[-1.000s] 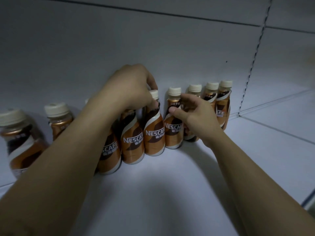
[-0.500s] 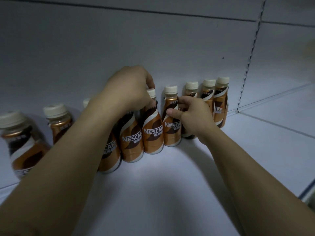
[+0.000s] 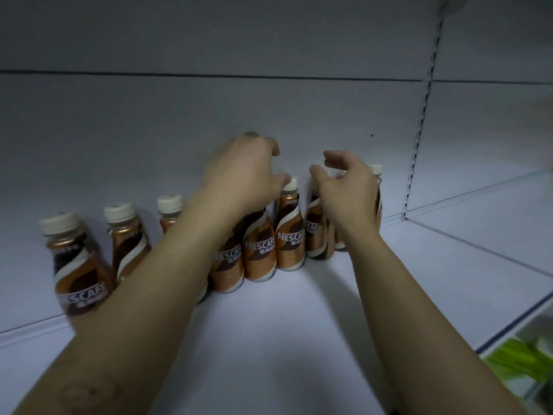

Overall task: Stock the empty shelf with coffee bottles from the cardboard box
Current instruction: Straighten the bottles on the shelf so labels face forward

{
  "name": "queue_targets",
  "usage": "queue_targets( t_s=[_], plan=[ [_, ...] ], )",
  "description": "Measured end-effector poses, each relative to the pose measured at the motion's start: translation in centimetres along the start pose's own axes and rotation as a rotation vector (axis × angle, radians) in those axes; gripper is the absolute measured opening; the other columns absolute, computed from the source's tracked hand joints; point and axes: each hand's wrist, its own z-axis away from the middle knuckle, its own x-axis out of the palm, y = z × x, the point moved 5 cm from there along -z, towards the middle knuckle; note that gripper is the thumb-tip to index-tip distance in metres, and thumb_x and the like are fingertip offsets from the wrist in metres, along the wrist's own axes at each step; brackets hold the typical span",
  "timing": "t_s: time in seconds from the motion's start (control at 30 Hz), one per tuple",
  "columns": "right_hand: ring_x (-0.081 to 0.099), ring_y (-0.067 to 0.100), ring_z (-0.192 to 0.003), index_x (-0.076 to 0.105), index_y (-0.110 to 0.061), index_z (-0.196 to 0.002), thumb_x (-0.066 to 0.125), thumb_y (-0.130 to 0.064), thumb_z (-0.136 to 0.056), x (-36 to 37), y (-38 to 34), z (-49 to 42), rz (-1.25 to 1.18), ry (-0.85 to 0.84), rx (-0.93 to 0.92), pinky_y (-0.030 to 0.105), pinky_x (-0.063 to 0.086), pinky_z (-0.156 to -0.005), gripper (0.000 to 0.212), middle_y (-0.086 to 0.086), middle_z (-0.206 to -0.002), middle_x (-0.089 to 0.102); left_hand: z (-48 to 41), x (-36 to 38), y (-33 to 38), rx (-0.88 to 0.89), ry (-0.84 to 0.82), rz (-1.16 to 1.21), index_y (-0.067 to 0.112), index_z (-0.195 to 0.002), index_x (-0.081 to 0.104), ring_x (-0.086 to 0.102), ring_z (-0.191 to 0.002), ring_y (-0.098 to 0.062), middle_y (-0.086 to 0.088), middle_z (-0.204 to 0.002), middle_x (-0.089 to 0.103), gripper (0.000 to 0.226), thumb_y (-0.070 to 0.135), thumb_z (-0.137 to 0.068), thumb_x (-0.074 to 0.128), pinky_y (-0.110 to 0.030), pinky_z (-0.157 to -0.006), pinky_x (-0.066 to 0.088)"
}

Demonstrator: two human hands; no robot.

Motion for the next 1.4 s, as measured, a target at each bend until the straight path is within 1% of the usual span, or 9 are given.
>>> queue_targets(
  t_s=[0.13,0.27,0.4,0.6,0.83,0.93,1.13,1.23,1.4],
  plan=[
    [0.064,0.014,-0.099,0.065,-0.023,-0.114,0.063,-0.034,-0.085,-1.5,0.6,-3.0,0.035,0.100,-0.015,0.028,0.050,-0.083,0.031,-0.009,-0.110,0.068,-1.4,1.0,2.6,0.106,-0.101,0.071,0.029,-0.127,0.052,0.051,-0.109,-0.020,-0.001,-0.126,0.052,0.054,0.044,-0.078,0.068,-0.032,-0.079,0.041],
    [0.061,0.019,-0.103,0.062,-0.025,-0.117,0.057,-0.040,-0.087,-1.7,4.1,-3.2,0.254,0.137,-0.058,0.030,0.045,-0.082,0.034,-0.004,-0.117,0.064,-2.9,3.7,3.8,0.144,-0.289,0.050,0.030,-0.130,0.049,0.050,-0.112,-0.022,-0.001,-0.127,0.052,0.056,0.035,-0.078,0.070,-0.036,-0.087,0.044],
    [0.058,0.020,-0.107,0.058,-0.027,-0.124,0.058,-0.049,-0.085,-2.3,6.5,-3.5,0.392,0.152,-0.122,0.031,0.043,-0.079,0.044,-0.002,-0.123,0.058,-4.2,6.5,5.0,0.178,-0.378,0.083,0.031,-0.131,0.047,0.052,-0.107,-0.023,-0.002,-0.125,0.054,0.059,0.027,-0.077,0.071,-0.034,-0.081,0.044],
    [0.062,0.026,-0.097,0.058,-0.024,-0.112,0.069,-0.053,-0.076,-0.9,8.9,-3.7,0.470,-0.065,-0.041,0.033,0.044,-0.071,0.048,0.002,-0.105,0.069,-5.2,7.9,5.1,0.235,-0.275,0.025,0.022,-0.123,0.056,0.053,-0.099,-0.029,-0.009,-0.115,0.050,0.045,0.029,-0.080,0.068,-0.037,-0.080,0.046],
    [0.059,0.023,-0.099,0.060,-0.025,-0.116,0.074,-0.057,-0.070,-0.5,9.1,-3.7,0.477,-0.036,0.008,0.034,0.047,-0.076,0.058,0.002,-0.111,0.062,-5.2,8.0,5.3,0.211,-0.200,0.027,0.020,-0.113,0.061,0.058,-0.094,-0.029,-0.009,-0.108,0.063,0.045,0.039,-0.074,0.074,-0.037,-0.076,0.048],
    [0.063,0.016,-0.095,0.061,-0.028,-0.121,0.080,-0.040,-0.070,-1.3,9.3,-3.6,0.312,-0.031,0.070,0.033,0.050,-0.079,0.056,-0.004,-0.104,0.069,-5.4,8.0,5.1,0.155,-0.170,0.071,0.019,-0.105,0.067,0.061,-0.087,-0.028,-0.008,-0.101,0.067,0.045,0.043,-0.068,0.078,-0.036,-0.073,0.050],
    [0.070,0.018,-0.094,0.063,-0.016,-0.119,0.075,-0.004,-0.072,-1.5,10.3,-3.5,-0.059,-0.107,0.185,0.043,0.055,-0.090,0.050,0.005,-0.103,0.072,-5.4,8.6,5.0,0.075,-0.086,0.035,0.016,-0.094,0.065,0.059,-0.073,-0.026,-0.006,-0.084,0.064,0.039,0.043,-0.068,0.078,-0.035,-0.060,0.047],
    [0.067,0.018,-0.097,0.064,-0.013,-0.119,0.073,-0.008,-0.078,-1.4,10.5,-3.3,-0.042,-0.119,0.191,0.042,0.055,-0.091,0.042,0.006,-0.105,0.071,-5.4,8.8,5.1,0.059,-0.040,0.009,0.015,-0.085,0.064,0.056,-0.067,-0.024,-0.004,-0.073,0.059,0.038,0.047,-0.068,0.077,-0.032,-0.053,0.037],
    [0.064,0.014,-0.096,0.066,-0.019,-0.121,0.073,-0.035,-0.080,-1.3,9.9,-3.1,0.264,-0.114,0.062,0.030,0.051,-0.085,0.044,0.002,-0.108,0.070,-5.3,9.0,5.0,0.025,-0.004,-0.043,0.018,-0.073,0.050,0.049,-0.063,-0.023,-0.001,-0.059,0.041,0.042,0.052,-0.068,0.074,-0.032,-0.054,0.032]
  ],
)
